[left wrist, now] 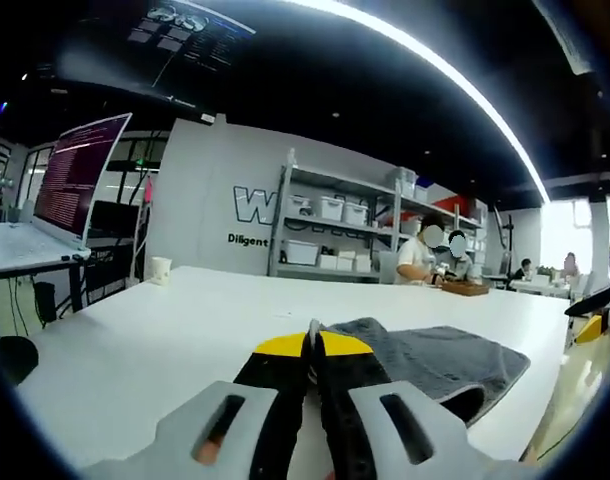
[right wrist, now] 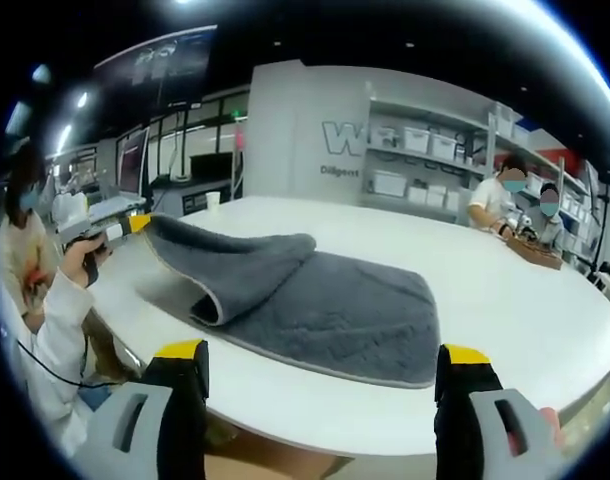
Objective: Open the folded towel by lifting each exposed corner and separating the folded layers until the towel lies flat within the target outline without major curled edges
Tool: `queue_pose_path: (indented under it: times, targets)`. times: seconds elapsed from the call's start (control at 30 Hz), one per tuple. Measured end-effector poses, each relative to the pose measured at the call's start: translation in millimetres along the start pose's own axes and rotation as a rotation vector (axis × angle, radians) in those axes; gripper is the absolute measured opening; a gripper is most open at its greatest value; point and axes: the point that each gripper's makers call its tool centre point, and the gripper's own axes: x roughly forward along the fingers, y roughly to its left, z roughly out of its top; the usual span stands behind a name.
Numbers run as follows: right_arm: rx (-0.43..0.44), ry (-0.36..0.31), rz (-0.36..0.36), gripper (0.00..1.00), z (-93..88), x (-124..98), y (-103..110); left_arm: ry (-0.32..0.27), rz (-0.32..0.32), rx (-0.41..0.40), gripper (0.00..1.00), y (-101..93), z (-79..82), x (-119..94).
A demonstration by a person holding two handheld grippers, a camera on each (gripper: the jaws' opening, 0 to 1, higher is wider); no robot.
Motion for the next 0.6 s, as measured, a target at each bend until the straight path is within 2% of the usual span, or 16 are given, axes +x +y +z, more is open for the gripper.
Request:
queue_pose_path:
  times: [0.27,0.6]
  targets:
    - [0.001,-0.003,-0.004,0.94,0.3,-1,0,-0.008,0.015,-0.045,0.03,10.3,1.5,-3]
    - [0.003,-0.007,-0.007,0.94,1.3,-2,-2,-0.012,0.055,-0.037,0.03,24.9,4.1,-8]
